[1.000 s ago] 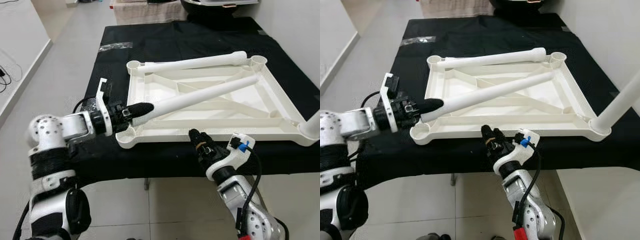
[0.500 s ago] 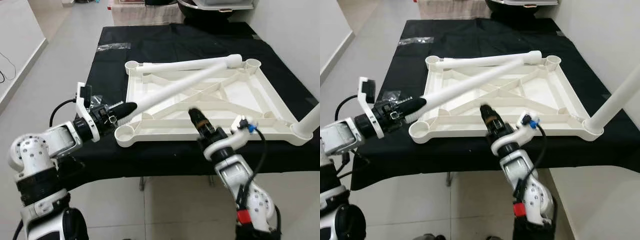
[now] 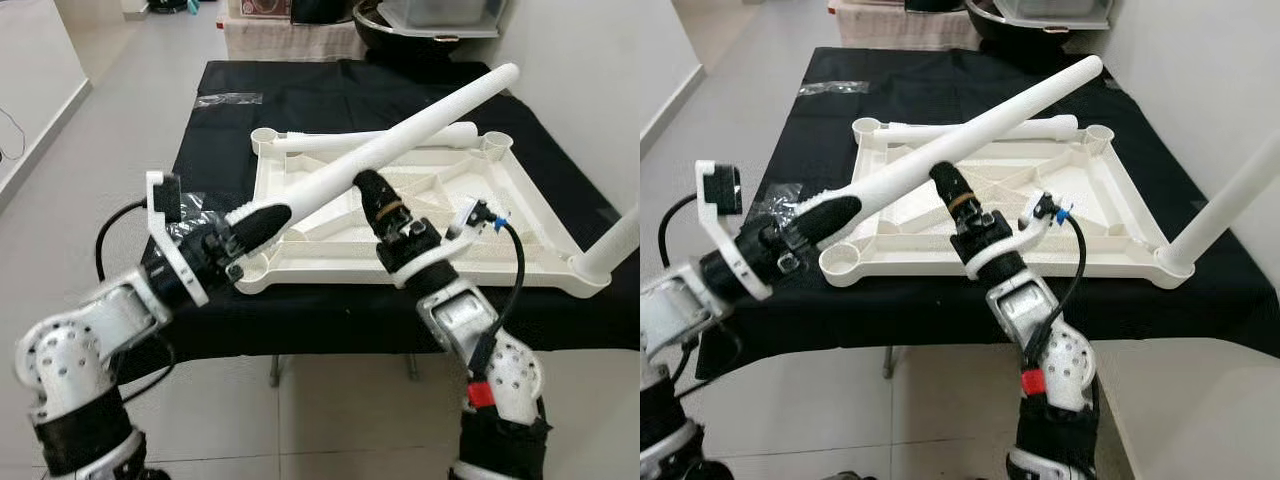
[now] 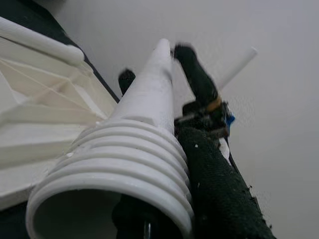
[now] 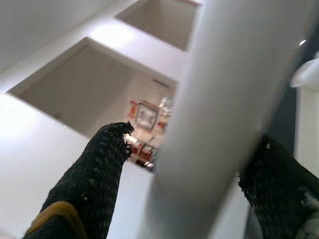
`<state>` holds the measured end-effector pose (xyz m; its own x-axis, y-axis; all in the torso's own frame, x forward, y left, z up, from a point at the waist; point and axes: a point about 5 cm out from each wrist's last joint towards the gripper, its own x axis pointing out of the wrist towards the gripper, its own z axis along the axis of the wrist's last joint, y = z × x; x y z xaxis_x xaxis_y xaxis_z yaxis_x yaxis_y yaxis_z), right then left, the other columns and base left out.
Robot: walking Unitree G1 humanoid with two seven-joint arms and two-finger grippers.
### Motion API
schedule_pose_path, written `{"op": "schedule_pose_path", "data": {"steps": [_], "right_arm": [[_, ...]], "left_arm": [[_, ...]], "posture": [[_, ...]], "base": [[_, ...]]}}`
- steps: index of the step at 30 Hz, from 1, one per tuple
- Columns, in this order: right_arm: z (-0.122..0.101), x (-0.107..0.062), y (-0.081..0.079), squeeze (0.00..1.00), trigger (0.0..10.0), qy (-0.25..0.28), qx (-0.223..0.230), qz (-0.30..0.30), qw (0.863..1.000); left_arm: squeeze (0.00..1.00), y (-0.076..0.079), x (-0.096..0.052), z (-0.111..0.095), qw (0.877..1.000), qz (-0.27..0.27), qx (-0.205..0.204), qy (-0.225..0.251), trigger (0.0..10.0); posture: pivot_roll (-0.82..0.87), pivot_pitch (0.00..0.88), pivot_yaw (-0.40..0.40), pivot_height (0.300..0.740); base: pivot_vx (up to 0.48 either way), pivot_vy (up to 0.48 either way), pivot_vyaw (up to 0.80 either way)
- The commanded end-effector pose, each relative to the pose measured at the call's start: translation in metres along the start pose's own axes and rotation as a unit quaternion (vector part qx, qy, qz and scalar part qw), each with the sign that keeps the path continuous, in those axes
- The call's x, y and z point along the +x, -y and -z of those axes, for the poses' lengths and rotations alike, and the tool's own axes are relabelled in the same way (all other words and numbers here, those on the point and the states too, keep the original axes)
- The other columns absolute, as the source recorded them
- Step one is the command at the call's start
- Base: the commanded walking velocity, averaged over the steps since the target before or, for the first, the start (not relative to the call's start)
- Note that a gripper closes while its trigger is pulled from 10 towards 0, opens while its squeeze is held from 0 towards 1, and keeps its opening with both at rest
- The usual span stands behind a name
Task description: Building children table
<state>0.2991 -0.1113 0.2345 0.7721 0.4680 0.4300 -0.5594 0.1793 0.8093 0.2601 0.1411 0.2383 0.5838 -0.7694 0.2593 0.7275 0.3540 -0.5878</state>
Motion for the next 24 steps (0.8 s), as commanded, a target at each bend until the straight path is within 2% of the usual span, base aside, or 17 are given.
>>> {"op": "schedule_pose_path", "data": {"steps": [1,7,24], "right_arm": [[0.002,0.0,-0.003,0.0,10.0,-0.015,0.019,-0.025,0.999],[0.005,-0.003,-0.011,0.0,10.0,-0.058,0.016,-0.068,0.996],[0.013,0.002,-0.009,0.0,10.0,-0.08,0.015,-0.052,0.995]], "left_arm": [[0.0,0.009,0.002,0.001,1.0,0.025,0.008,0.0,10.0],[0.0,0.007,0.003,0.003,1.0,0.01,0.017,0.003,10.0],[0.0,0.018,0.013,0.022,0.999,0.044,-0.009,-0.017,10.0]], "posture": [[0.09,0.074,-0.081,0.74],[0.08,0.067,-0.083,0.74],[0.08,0.07,-0.079,0.74]], "base": [[0.0,0.0,0.0],[0.0,0.0,0.0],[0.0,0.0,0.0]]}}
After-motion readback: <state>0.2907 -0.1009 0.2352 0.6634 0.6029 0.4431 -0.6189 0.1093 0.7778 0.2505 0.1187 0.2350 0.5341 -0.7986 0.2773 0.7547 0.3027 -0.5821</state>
